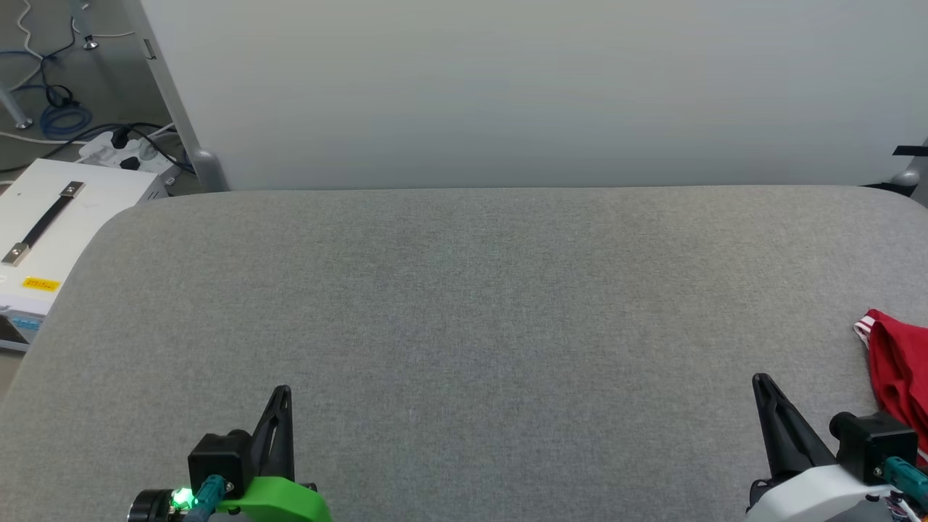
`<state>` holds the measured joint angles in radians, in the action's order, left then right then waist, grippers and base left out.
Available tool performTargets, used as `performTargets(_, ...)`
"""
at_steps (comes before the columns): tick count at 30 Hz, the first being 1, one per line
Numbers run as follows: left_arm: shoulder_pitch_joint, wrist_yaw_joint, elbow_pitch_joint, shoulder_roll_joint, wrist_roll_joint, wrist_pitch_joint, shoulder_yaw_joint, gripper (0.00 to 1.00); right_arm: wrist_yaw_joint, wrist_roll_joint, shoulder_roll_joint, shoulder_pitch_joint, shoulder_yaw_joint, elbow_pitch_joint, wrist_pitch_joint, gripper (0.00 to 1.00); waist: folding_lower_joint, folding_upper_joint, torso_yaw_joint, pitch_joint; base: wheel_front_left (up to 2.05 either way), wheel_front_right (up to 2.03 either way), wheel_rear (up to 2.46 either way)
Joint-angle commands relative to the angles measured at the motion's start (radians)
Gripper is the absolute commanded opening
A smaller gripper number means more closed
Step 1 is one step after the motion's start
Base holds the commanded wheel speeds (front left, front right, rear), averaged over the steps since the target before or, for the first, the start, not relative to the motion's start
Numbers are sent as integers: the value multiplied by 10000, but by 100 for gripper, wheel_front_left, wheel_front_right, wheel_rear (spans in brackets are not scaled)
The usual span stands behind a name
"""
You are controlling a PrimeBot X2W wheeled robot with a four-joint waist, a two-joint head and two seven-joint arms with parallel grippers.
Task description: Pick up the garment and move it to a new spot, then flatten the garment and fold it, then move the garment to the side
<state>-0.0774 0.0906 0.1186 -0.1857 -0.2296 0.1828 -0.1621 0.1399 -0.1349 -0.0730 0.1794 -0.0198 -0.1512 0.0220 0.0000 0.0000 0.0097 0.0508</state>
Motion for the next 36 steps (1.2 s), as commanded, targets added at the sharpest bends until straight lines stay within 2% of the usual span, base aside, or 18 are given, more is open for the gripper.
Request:
performTargets(1,205,-100,-77,99,120,-83,66,0,-25,122,21,-241,30,72,-51,0,0,0,-1,-8,0,0,0)
performTargets(36,421,-407,-499,577,948,-747,658,0,-51,589,99,-832,94,620,-115,0,0,0,-38,-199,0,0,0)
